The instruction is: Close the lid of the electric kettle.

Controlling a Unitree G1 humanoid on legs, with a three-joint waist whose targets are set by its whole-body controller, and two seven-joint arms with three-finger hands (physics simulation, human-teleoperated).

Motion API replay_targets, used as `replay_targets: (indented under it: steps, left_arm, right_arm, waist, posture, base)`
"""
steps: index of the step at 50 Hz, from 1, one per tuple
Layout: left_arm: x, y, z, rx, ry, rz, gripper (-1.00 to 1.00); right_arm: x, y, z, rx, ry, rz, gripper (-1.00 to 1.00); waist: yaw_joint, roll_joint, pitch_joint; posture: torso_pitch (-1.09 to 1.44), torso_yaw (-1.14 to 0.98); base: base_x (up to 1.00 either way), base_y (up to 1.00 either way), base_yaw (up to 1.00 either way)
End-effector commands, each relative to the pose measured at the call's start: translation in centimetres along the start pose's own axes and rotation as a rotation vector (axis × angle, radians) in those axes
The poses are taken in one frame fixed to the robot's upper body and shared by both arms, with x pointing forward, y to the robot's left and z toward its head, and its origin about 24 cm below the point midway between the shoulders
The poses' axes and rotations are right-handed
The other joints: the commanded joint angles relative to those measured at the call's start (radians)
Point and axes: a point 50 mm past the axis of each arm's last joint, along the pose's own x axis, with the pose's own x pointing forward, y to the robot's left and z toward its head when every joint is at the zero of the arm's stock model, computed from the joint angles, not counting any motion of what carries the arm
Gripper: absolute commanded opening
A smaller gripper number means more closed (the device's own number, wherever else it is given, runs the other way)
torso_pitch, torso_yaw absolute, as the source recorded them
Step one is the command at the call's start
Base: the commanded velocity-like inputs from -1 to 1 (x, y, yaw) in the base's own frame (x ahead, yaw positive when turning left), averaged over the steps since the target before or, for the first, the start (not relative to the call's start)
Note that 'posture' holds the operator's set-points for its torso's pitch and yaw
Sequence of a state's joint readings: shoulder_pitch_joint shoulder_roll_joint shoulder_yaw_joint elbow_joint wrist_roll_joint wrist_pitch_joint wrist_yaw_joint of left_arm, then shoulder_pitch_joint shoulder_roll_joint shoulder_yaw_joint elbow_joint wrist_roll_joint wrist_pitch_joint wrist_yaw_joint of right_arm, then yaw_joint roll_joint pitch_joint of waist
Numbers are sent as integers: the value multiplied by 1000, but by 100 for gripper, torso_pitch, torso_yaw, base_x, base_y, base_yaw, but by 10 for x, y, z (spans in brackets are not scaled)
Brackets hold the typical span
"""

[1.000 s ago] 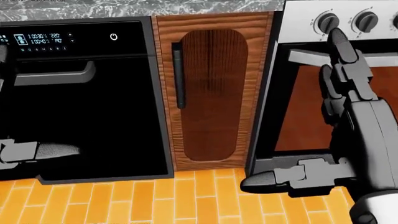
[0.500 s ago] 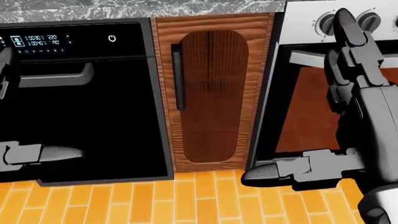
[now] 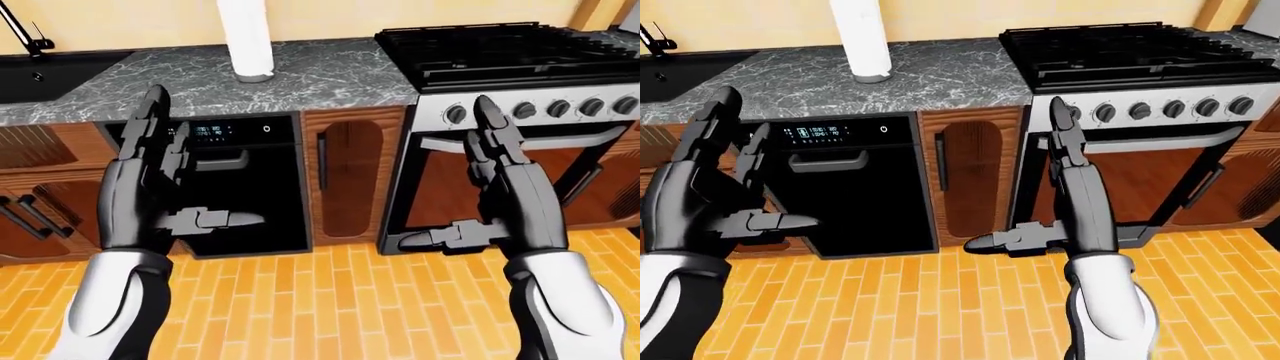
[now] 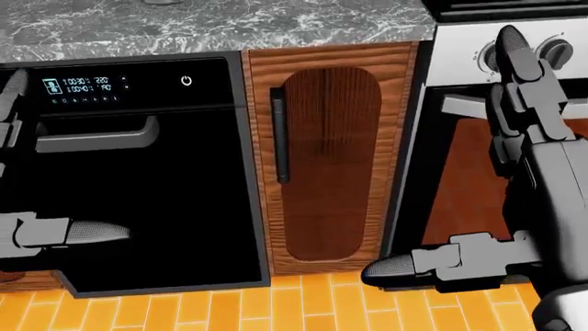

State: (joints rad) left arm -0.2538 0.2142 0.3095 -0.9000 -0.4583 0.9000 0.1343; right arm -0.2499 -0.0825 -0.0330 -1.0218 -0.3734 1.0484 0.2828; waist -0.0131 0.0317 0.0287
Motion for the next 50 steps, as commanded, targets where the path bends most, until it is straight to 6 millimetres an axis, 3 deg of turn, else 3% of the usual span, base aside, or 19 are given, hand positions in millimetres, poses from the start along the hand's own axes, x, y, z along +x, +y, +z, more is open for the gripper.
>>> replay_targets:
  steps: [1, 3, 5, 6, 7, 8, 13, 21, 24, 26, 29, 34, 36, 37, 38, 45, 48, 49, 50]
  left_arm:
    - [0, 3, 9, 17, -64, 17, 100]
    - [0, 3, 10, 16, -63, 17, 100]
    - [0, 2, 10, 16, -63, 17, 100]
    - [0, 3, 9, 17, -63, 17, 100]
    - [0, 3, 8, 17, -63, 17, 100]
    - [-1, 3, 10, 17, -63, 16, 100]
    - [1, 3, 7, 18, -61, 17, 100]
    - [1, 4, 6, 21, -60, 18, 100]
    - [1, 3, 6, 21, -60, 18, 100]
    - [1, 3, 5, 22, -60, 17, 100]
    - [0, 3, 6, 23, -60, 18, 100]
    - [1, 3, 5, 23, -58, 17, 100]
    - [1, 4, 4, 23, -58, 16, 100]
    - [1, 3, 5, 23, -58, 16, 100]
    - [1, 3, 4, 24, -57, 16, 100]
    - [2, 4, 3, 25, -56, 16, 100]
    - [2, 4, 2, 25, -56, 16, 100]
    - [2, 4, 2, 25, -56, 16, 100]
    - [2, 4, 2, 25, -56, 15, 100]
  right_arm:
    - [-1, 2, 12, -4, -83, 13, 100]
    - [-1, 2, 12, -4, -83, 15, 100]
    - [-1, 2, 12, -3, -82, 15, 100]
    - [-1, 2, 13, -2, -83, 14, 100]
    - [-1, 2, 12, -1, -83, 14, 100]
    - [-2, 2, 12, 1, -82, 14, 100]
    - [-2, 2, 11, 6, -82, 11, 100]
    - [-1, 2, 10, 7, -82, 8, 100]
    - [-1, 1, 10, 8, -81, 7, 100]
    - [-1, 1, 9, 9, -81, 6, 100]
    - [-1, 2, 9, 8, -81, 7, 100]
    - [-1, 2, 7, 7, -78, 6, 100]
    - [-1, 2, 7, 7, -78, 6, 100]
    - [-1, 2, 8, 7, -78, 6, 100]
    - [-1, 2, 7, 6, -78, 5, 100]
    - [0, 2, 8, 7, -77, 6, 100]
    - [-1, 2, 8, 7, -77, 5, 100]
    - [-1, 2, 8, 7, -76, 5, 100]
    - [-1, 1, 8, 7, -76, 4, 100]
  waist:
    - [4, -17, -14]
    - [2, -21, -11]
    - [-3, 4, -4]
    - [-5, 29, -5]
    - [-4, 81, -19]
    - [5, 56, -15]
    - [3, 7, -3]
    - [-5, -28, -1]
    - [-6, -66, -10]
    - [-13, -43, -13]
    - [1, -69, -25]
    - [-2, -2, -3]
    - [2, 90, -27]
    - [8, 43, -12]
    - [6, 50, -6]
    - [4, -31, 3]
    - [1, -101, -12]
    - [-9, -62, -7]
    - [-1, -77, -9]
  posture:
    - [0, 0]
    - [0, 0]
    - [0, 0]
    - [0, 0]
    - [0, 0]
    - [0, 0]
    - [0, 0]
    - [0, 0]
    - [0, 0]
    - [0, 0]
    - [0, 0]
    - [0, 0]
    - [0, 0]
    - [0, 0]
    - [0, 0]
    - [0, 0]
    - [0, 0]
    - [0, 0]
    - [0, 0]
  base:
    - [0, 52, 0]
    - [0, 50, 0]
    - [0, 51, 0]
    - [0, 51, 0]
    - [0, 51, 0]
    - [0, 52, 0]
    - [0, 48, 0]
    - [0, 36, 0]
    - [0, 36, 0]
    - [0, 35, 0]
    - [0, 35, 0]
    - [0, 35, 0]
    - [0, 35, 0]
    - [0, 34, 0]
    - [0, 35, 0]
    - [0, 35, 0]
    - [0, 34, 0]
    - [0, 35, 0]
    - [0, 34, 0]
